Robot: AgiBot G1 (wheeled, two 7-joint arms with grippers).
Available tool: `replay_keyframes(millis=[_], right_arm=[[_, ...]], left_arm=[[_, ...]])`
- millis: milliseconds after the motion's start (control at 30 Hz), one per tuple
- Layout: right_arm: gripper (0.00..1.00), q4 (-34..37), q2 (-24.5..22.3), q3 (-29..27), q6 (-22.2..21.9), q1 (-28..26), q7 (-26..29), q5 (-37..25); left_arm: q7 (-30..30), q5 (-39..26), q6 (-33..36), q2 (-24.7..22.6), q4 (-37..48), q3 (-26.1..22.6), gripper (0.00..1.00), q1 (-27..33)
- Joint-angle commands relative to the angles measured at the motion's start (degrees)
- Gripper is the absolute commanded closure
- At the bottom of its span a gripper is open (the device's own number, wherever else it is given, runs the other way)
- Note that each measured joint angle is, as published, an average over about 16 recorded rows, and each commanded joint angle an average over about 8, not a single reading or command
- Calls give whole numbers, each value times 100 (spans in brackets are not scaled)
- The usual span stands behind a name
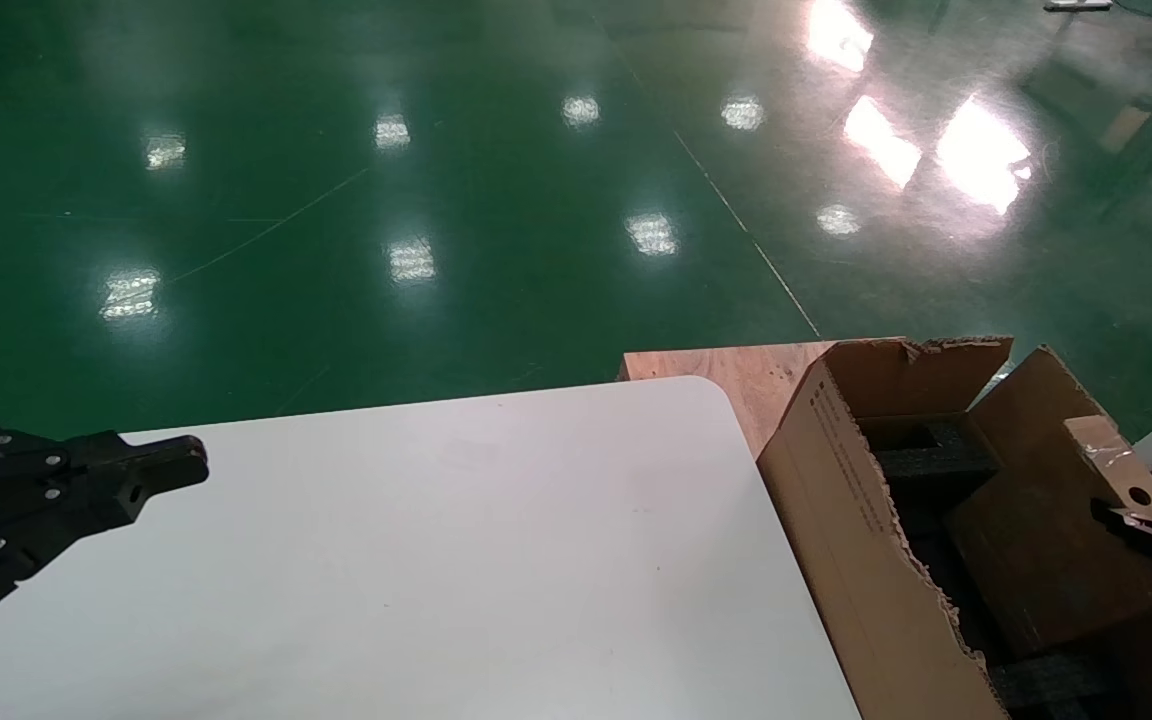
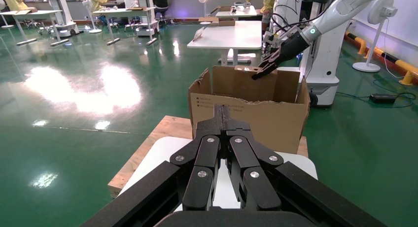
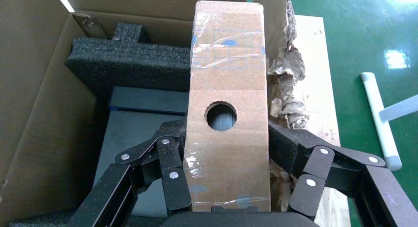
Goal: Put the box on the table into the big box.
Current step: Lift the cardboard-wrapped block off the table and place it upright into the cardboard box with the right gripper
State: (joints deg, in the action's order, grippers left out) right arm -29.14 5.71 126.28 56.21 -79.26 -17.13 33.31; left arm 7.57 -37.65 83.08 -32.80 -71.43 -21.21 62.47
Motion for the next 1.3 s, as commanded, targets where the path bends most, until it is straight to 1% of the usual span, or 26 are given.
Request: replay_keyframes(millis=[33, 300, 533, 900, 933, 967, 1133, 1167, 1200, 1233, 1300], right_arm=[[100, -41, -35, -13, -28, -68, 6, -78], [100, -270, -104, -41, -212, -263, 112, -382], [100, -451, -135, -47, -457, -373, 212, -592], [100, -686, -153, 0, -771, -373, 298, -715], [100, -696, -152, 7, -787, -366, 305, -715], [100, -703, -150, 13, -802, -358, 311, -713], [100, -710, -138, 35, -852, -319, 322, -681], [97, -707, -136, 38, -858, -312, 321, -672], [89, -704, -133, 42, -863, -304, 321, -663], [77, -701, -131, 46, -869, -296, 322, -654], [52, -694, -126, 52, -875, -282, 326, -640]], left_arm=[[0, 0, 0, 0, 0, 0, 100, 0], [0, 0, 0, 0, 0, 0, 100, 0], [0, 0, 0, 0, 0, 0, 100, 0], [0, 0, 0, 0, 0, -1, 100, 0], [0, 0, 0, 0, 0, -1, 98, 0], [0, 0, 0, 0, 0, -1, 92, 0], [0, 0, 0, 0, 0, -1, 29, 0], [0, 0, 0, 0, 0, -1, 17, 0], [0, 0, 0, 0, 0, -1, 7, 0], [0, 0, 0, 0, 0, -1, 0, 0], [0, 1, 0, 0, 0, -1, 0, 0]])
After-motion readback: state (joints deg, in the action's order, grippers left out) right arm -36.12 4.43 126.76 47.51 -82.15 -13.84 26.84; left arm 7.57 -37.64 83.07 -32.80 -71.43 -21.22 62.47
